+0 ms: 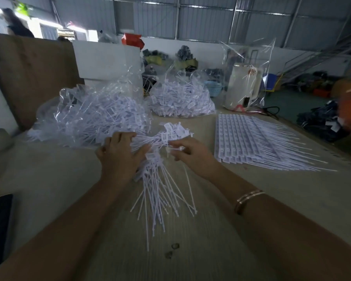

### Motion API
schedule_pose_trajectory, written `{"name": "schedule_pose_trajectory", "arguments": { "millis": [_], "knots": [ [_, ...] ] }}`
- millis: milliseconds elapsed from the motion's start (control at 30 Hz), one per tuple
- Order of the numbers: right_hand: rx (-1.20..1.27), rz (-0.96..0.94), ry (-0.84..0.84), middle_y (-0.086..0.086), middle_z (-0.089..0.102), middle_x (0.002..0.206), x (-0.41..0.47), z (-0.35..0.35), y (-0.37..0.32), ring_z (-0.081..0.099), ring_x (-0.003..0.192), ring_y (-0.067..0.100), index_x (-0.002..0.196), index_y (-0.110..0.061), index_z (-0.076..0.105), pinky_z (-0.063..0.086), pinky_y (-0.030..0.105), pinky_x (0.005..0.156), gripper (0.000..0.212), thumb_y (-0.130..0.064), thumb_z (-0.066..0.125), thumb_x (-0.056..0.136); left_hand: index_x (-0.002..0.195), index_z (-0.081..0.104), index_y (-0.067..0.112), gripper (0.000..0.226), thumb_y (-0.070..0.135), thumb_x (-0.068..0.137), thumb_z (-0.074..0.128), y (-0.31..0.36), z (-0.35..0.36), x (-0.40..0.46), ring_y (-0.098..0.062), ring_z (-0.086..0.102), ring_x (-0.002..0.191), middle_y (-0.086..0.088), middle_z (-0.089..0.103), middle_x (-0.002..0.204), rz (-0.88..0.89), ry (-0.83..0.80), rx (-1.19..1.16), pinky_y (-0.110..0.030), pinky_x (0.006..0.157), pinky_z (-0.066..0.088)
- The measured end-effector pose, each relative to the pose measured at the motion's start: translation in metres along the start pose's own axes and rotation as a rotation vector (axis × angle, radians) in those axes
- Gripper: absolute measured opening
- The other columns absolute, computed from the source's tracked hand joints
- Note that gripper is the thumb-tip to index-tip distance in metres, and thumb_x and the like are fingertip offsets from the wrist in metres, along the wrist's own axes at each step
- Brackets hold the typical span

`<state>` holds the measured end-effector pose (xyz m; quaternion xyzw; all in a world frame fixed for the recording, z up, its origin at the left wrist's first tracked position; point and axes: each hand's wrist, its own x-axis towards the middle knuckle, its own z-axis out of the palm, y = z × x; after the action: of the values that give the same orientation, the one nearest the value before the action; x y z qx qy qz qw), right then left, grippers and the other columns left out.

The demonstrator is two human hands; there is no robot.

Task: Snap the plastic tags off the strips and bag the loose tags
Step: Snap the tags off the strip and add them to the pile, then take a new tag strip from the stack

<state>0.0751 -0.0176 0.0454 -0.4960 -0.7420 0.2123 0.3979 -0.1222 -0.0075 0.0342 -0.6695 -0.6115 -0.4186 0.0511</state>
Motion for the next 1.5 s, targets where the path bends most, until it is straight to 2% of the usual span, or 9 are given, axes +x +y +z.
{"name": "schedule_pose_trajectory", "arguments": {
  "millis": [67, 167, 300, 433, 567, 733, 967, 1333, 1500],
  "knots": [
    [0.077, 0.069, -0.068, 0.009, 0.049, 0.136, 0.011, 0.009, -0.005, 0.060, 0.105, 0.019, 0.137, -0.015, 0.044, 0.049, 0.025, 0.092, 0.042, -0.013, 0.049, 0.096, 0.100, 0.057, 0.006, 0.032, 0.036, 0.087, 0.060, -0.001, -0.015, -0.001, -0.037, 0.057, 0.092, -0.013, 0.057, 0.093, 0.048, 0.064, -0.040, -0.044, 0.076, 0.042],
    [0.114, 0.178, -0.080, 0.004, 0.039, 0.144, 0.009, 0.010, -0.001, 0.052, 0.119, 0.025, 0.144, -0.021, 0.032, 0.048, 0.026, 0.089, 0.051, -0.007, 0.041, 0.096, 0.117, 0.053, -0.009, 0.044, 0.017, 0.083, 0.066, -0.004, -0.039, -0.001, -0.038, 0.062, 0.067, -0.021, 0.063, 0.079, 0.038, -0.293, 0.063, -0.037, 0.053, 0.044],
    [0.068, 0.369, -0.017, 0.005, 0.064, 0.110, -0.016, 0.002, 0.011, 0.064, 0.085, 0.019, 0.134, -0.017, 0.048, 0.052, 0.027, 0.077, 0.040, -0.010, 0.043, 0.095, 0.057, 0.073, 0.016, 0.101, 0.094, 0.057, 0.009, -0.001, -0.045, -0.008, -0.020, 0.067, 0.072, -0.005, 0.072, 0.070, -0.247, -0.664, 0.063, -0.032, 0.085, 0.050],
    [0.323, 0.421, -0.069, -0.002, 0.067, 0.076, -0.033, 0.006, -0.004, 0.062, 0.063, 0.004, 0.124, -0.005, 0.056, 0.049, 0.012, 0.062, 0.034, -0.003, 0.047, 0.092, 0.099, 0.063, 0.032, 0.089, 0.094, 0.062, 0.013, 0.030, -0.033, -0.025, -0.014, 0.060, 0.097, 0.001, 0.061, 0.124, 0.023, -0.727, 0.130, -0.032, 0.084, 0.040],
    [0.614, 0.473, -0.140, 0.008, 0.067, 0.084, -0.042, 0.015, -0.020, 0.065, 0.074, 0.017, 0.120, -0.003, 0.056, 0.054, 0.027, 0.074, 0.032, 0.001, 0.038, 0.094, 0.104, 0.064, 0.029, 0.068, 0.083, 0.067, 0.043, 0.038, -0.019, -0.029, -0.016, 0.062, 0.093, 0.000, 0.067, 0.103, 0.027, -0.829, 0.187, -0.034, 0.085, 0.050],
    [0.578, 0.423, -0.054, 0.007, 0.068, 0.098, -0.051, 0.001, -0.017, 0.067, 0.075, 0.011, 0.118, -0.009, 0.057, 0.053, 0.015, 0.066, 0.027, -0.010, 0.037, 0.099, 0.089, 0.060, 0.017, 0.046, 0.060, 0.077, 0.051, 0.048, -0.017, -0.027, -0.018, 0.059, 0.096, 0.000, 0.063, 0.105, -0.024, -0.806, 0.341, -0.028, 0.076, 0.045],
    [0.390, 0.497, 0.211, 0.000, 0.067, 0.098, -0.051, -0.031, 0.015, 0.064, 0.090, 0.016, 0.110, -0.021, 0.063, 0.050, 0.024, 0.077, 0.023, -0.017, 0.043, 0.098, 0.122, 0.055, 0.014, 0.038, 0.035, 0.093, 0.041, 0.054, -0.019, -0.034, -0.024, 0.052, 0.118, -0.004, 0.055, 0.129, -0.066, -0.876, 0.594, -0.037, 0.098, 0.043],
    [0.329, 0.468, 0.206, -0.002, 0.067, 0.093, -0.047, -0.025, 0.028, 0.063, 0.080, 0.011, 0.106, -0.023, 0.062, 0.050, 0.023, 0.076, 0.020, -0.017, 0.046, 0.096, 0.109, 0.043, 0.003, 0.018, 0.012, 0.094, 0.042, 0.018, -0.044, -0.030, -0.025, 0.053, 0.081, -0.019, 0.058, 0.110, -0.132, -0.656, 0.201, -0.024, 0.056, 0.029],
    [0.294, 0.446, 0.192, -0.005, 0.066, 0.094, -0.048, -0.024, 0.027, 0.062, 0.079, 0.008, 0.108, -0.024, 0.061, 0.046, 0.017, 0.070, 0.021, -0.018, 0.044, 0.097, 0.127, 0.038, 0.011, 0.039, 0.035, 0.096, 0.039, 0.031, -0.029, -0.053, -0.029, 0.057, 0.107, -0.013, 0.057, 0.122, -0.146, -0.640, 0.321, -0.034, 0.084, 0.044]
  ]
}}
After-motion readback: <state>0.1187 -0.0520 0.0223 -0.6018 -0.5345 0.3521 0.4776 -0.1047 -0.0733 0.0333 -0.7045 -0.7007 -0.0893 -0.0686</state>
